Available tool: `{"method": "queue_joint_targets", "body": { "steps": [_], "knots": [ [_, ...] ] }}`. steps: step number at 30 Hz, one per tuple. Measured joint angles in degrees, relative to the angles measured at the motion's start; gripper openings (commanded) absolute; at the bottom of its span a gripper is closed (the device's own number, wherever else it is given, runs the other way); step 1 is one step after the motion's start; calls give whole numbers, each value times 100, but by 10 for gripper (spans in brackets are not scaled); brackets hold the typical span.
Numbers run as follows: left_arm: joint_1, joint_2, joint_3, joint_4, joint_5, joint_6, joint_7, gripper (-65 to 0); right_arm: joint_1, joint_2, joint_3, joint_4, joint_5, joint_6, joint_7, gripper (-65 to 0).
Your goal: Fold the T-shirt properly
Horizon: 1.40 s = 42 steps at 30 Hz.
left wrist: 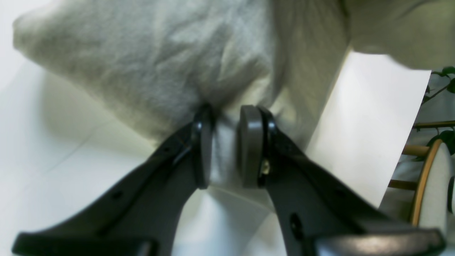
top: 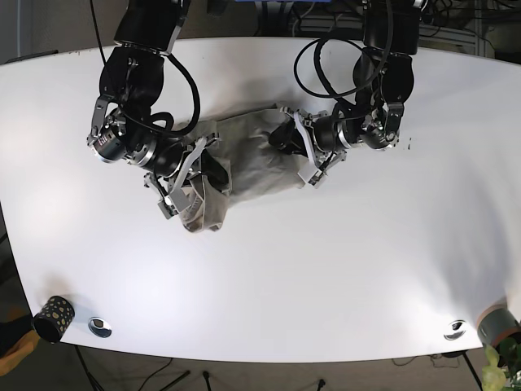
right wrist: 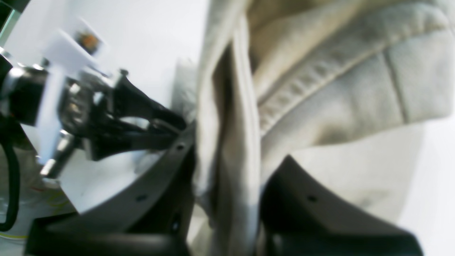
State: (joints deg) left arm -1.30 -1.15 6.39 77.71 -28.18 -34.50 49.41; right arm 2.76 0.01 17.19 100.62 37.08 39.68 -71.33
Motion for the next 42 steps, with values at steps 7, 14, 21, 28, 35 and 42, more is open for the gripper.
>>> {"method": "queue_joint_targets", "body": {
  "steps": [7, 14, 21, 28, 35, 42],
  "knots": [
    [0, 0, 0, -2, 0, 0, 0, -528, 116, 17, -4, -219, -31, -2, 52, -385],
    [-2, 0, 0, -2, 0, -2, 0, -526, 105, 173, -584, -205, -76, -20, 59, -36],
    [-52, 0, 0, 0, -7, -4, 31, -528, -59, 446, -1294, 413, 83, 35, 70, -82],
    [-70, -33, -492, 131, -568, 24, 282, -528, -151, 748, -529, 706, 68, 24, 57, -130],
    [-94, -446, -667, 605, -918, 83, 264, -528, -468, 796, -372, 691, 63, 22, 28, -97],
    [-55, -946, -651, 603, -914, 63, 302, -528, -774, 455, -997, 308, 55, -13, 20, -103]
  ]
}}
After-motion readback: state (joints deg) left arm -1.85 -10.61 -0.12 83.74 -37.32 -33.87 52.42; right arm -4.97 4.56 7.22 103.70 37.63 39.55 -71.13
